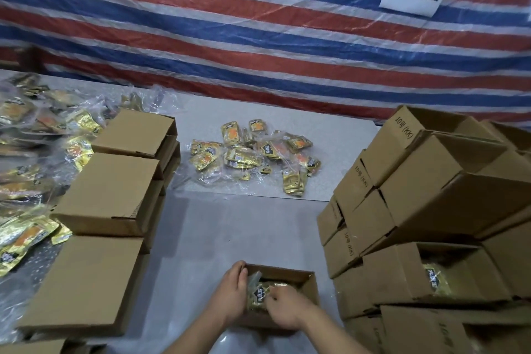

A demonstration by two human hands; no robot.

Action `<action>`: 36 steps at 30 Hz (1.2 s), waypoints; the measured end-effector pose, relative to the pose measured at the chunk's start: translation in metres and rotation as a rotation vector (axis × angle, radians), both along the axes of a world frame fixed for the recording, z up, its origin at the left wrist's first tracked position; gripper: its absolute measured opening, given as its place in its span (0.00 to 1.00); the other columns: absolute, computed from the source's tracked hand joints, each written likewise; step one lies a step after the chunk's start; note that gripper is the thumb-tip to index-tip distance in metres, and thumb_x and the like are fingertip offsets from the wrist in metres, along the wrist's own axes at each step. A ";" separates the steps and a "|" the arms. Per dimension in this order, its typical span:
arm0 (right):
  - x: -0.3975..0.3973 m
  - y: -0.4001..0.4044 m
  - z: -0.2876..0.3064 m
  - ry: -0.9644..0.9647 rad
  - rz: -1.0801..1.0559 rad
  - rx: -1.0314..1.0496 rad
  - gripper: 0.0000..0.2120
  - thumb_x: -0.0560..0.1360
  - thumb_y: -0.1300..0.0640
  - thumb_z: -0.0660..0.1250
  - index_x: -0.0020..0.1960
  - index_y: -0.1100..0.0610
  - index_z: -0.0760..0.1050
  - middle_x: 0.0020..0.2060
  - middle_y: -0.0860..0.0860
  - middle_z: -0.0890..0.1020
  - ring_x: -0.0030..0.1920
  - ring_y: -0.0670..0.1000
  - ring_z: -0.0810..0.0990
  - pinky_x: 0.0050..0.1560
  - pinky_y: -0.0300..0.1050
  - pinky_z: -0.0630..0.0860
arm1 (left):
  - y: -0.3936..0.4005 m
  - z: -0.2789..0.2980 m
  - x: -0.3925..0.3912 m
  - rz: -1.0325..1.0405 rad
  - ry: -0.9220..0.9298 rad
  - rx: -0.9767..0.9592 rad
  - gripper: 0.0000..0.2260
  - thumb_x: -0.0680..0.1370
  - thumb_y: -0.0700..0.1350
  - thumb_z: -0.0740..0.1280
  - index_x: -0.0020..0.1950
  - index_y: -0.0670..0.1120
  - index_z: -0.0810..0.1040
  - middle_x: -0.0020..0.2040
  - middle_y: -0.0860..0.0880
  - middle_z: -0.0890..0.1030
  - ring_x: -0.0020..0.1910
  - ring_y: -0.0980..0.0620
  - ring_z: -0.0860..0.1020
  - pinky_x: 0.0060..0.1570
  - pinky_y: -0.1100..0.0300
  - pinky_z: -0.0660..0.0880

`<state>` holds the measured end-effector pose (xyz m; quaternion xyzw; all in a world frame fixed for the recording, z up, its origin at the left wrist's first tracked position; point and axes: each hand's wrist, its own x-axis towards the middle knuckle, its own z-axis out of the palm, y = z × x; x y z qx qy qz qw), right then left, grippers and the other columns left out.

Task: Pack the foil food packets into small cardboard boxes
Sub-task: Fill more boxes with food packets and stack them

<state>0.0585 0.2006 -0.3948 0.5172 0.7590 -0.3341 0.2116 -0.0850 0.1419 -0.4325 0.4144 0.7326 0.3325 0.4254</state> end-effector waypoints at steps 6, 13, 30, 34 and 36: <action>0.043 0.009 0.029 0.113 -0.260 0.591 0.06 0.79 0.48 0.63 0.54 0.47 0.71 0.52 0.46 0.73 0.54 0.48 0.76 0.53 0.41 0.74 | 0.005 0.007 -0.002 -0.035 -0.013 -0.096 0.19 0.85 0.50 0.53 0.74 0.44 0.64 0.71 0.45 0.71 0.69 0.48 0.70 0.68 0.61 0.64; 0.061 0.004 0.000 0.038 -0.434 0.135 0.14 0.83 0.52 0.53 0.62 0.56 0.71 0.64 0.57 0.78 0.65 0.57 0.75 0.63 0.45 0.71 | 0.010 0.010 0.005 0.012 -0.019 -0.326 0.19 0.79 0.56 0.63 0.62 0.44 0.72 0.59 0.42 0.80 0.56 0.43 0.79 0.53 0.57 0.74; 0.076 0.019 0.166 0.259 -0.245 0.358 0.09 0.83 0.53 0.52 0.55 0.55 0.68 0.46 0.50 0.77 0.46 0.51 0.78 0.48 0.49 0.76 | -0.005 0.182 0.006 0.144 -0.103 -0.046 0.12 0.83 0.44 0.55 0.54 0.45 0.78 0.53 0.42 0.81 0.53 0.43 0.79 0.59 0.47 0.76; 0.105 0.021 0.240 0.378 -0.259 0.416 0.12 0.83 0.51 0.52 0.61 0.54 0.68 0.43 0.46 0.76 0.41 0.45 0.78 0.38 0.44 0.76 | -0.021 0.263 0.032 0.172 -0.170 0.223 0.12 0.83 0.49 0.59 0.59 0.54 0.80 0.56 0.51 0.82 0.57 0.49 0.78 0.64 0.47 0.72; 0.125 0.024 0.271 0.420 -0.293 0.426 0.16 0.83 0.51 0.53 0.66 0.56 0.68 0.48 0.48 0.78 0.42 0.45 0.78 0.35 0.41 0.71 | -0.026 0.297 0.054 0.176 -0.153 0.324 0.11 0.80 0.54 0.61 0.60 0.63 0.79 0.58 0.56 0.81 0.60 0.53 0.76 0.60 0.50 0.72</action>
